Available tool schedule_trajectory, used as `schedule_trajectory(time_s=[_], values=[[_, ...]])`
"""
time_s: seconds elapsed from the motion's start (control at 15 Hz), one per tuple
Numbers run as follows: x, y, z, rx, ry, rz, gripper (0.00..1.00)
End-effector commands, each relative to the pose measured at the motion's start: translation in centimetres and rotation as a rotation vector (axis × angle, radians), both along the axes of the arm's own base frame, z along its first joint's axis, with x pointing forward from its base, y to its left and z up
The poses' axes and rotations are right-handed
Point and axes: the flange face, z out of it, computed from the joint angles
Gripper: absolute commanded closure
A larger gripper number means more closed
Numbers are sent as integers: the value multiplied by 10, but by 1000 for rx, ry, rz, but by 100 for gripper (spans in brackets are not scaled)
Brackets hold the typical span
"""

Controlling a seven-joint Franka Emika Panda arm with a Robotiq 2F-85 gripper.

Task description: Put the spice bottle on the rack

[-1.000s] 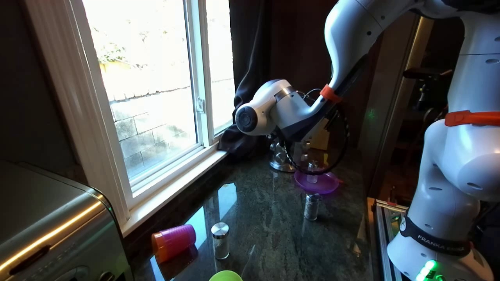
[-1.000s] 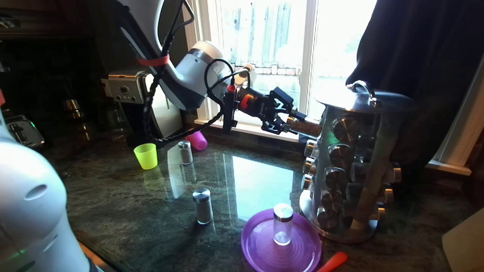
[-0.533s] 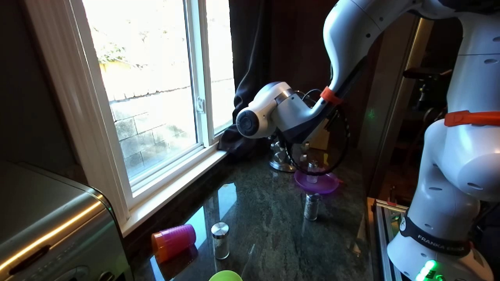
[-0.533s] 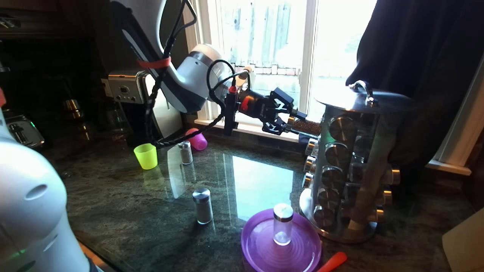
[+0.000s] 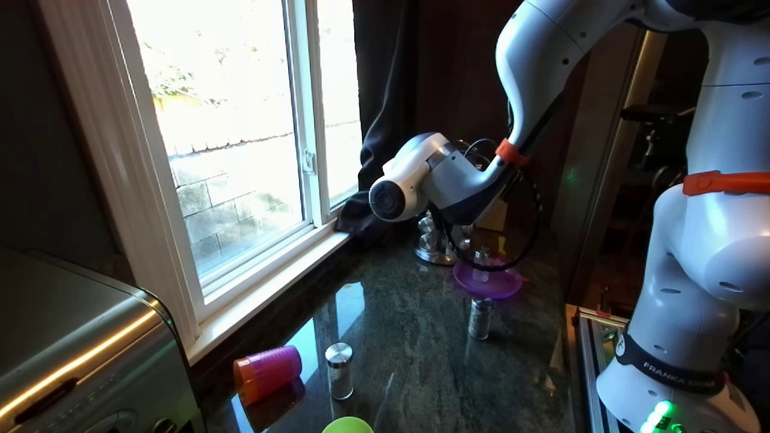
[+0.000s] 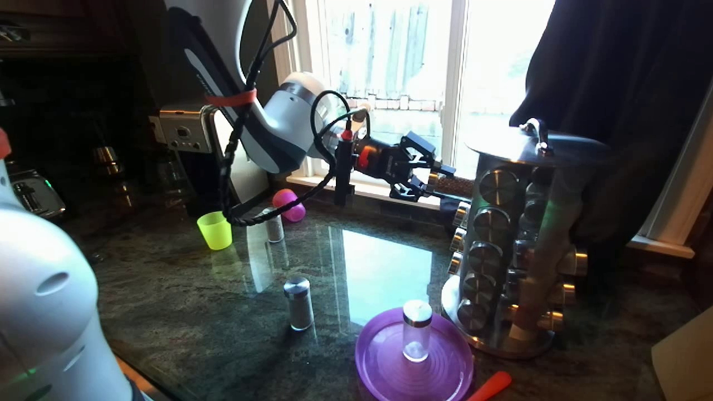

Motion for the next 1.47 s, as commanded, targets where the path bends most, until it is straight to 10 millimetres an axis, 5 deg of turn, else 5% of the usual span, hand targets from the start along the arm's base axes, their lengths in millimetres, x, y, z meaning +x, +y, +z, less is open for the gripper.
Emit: schedule_trajectory(time_s=[0.0,0.13,0.2,1.4], values=[[0,0,0,0,0,0,51],[0,0,0,0,1,0,51],[0,0,0,0,1,0,76],[24,-10,1,4,-17,-188,76]])
